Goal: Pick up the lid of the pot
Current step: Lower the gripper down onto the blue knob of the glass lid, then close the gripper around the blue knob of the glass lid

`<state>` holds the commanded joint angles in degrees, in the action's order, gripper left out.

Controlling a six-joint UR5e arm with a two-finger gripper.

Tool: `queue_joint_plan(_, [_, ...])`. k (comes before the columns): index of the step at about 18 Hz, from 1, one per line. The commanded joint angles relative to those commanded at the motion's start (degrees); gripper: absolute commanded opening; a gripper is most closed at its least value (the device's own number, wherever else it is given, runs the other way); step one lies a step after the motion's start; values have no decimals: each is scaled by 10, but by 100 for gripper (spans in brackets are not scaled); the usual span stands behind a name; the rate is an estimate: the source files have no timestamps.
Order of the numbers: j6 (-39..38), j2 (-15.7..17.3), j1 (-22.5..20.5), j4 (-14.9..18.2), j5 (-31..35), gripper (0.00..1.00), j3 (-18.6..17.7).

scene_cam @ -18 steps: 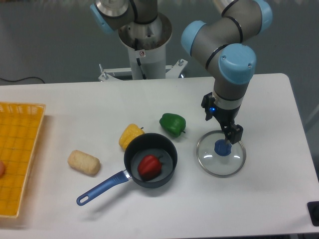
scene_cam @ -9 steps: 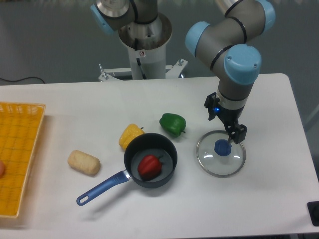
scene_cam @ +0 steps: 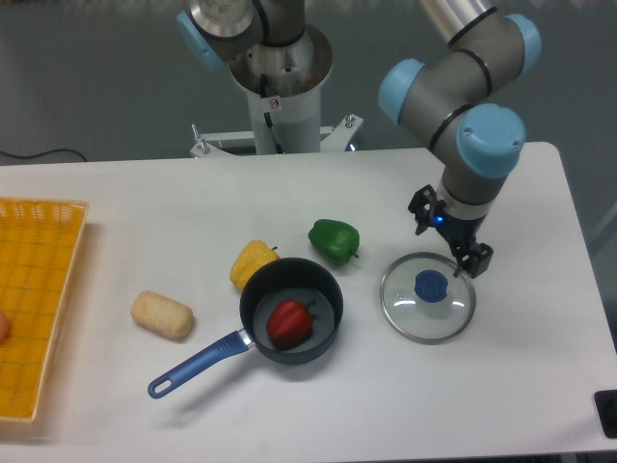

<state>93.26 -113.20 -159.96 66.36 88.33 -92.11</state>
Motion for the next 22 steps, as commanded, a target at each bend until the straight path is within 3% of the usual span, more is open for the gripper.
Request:
queue_joint_plan(6, [-16, -13, -8, -3, -3, 100, 9])
queue_joint_plan(9, [3, -29, 10, -44, -1, 100, 18])
queue_joint_plan(13, [36, -40, 39, -53, 1, 100, 18])
queue_joint_plan(16, [110, -45, 44, -52, 0, 100, 17])
queue_joint_plan(19, [265, -52, 42, -52, 0, 100, 16])
queue_joint_plan(22, [309, -56, 43, -53, -1, 100, 14])
